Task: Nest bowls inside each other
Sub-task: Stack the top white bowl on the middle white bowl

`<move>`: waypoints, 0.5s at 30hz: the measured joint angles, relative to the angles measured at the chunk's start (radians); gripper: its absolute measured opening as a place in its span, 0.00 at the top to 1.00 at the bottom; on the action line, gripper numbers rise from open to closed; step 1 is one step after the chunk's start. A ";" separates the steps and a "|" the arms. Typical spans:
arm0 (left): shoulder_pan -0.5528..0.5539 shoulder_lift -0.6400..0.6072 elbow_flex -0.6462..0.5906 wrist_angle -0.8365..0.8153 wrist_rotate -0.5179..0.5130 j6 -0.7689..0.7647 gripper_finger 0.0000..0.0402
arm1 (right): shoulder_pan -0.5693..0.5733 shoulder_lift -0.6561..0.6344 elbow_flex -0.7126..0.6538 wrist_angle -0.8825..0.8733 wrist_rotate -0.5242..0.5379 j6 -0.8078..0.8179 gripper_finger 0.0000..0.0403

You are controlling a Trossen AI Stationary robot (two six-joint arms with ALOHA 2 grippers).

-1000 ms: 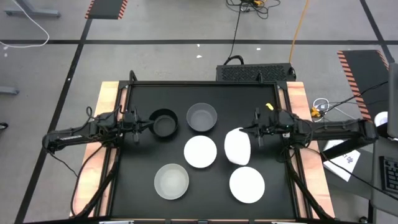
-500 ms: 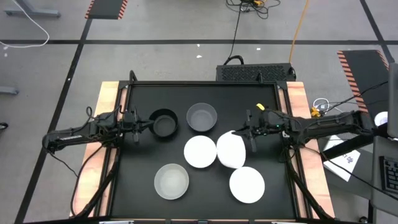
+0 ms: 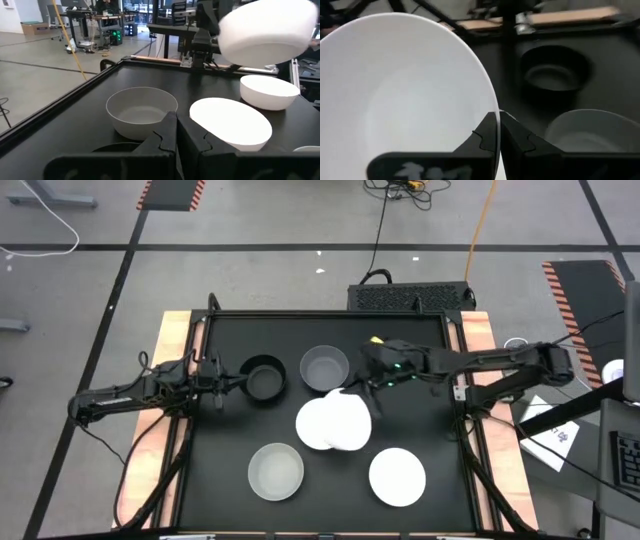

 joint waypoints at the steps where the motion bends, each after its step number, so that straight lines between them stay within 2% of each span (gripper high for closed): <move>1: 0.000 0.000 0.000 -0.002 0.000 0.000 0.98 | -0.004 0.028 0.024 -0.007 -0.026 0.001 1.00; 8: 0.000 0.000 0.000 -0.004 0.000 0.015 0.98 | -0.029 0.206 0.148 -0.058 -0.048 0.003 1.00; 15: 0.001 0.000 0.000 -0.006 0.002 0.021 0.98 | -0.059 0.308 0.181 -0.066 -0.048 -0.012 1.00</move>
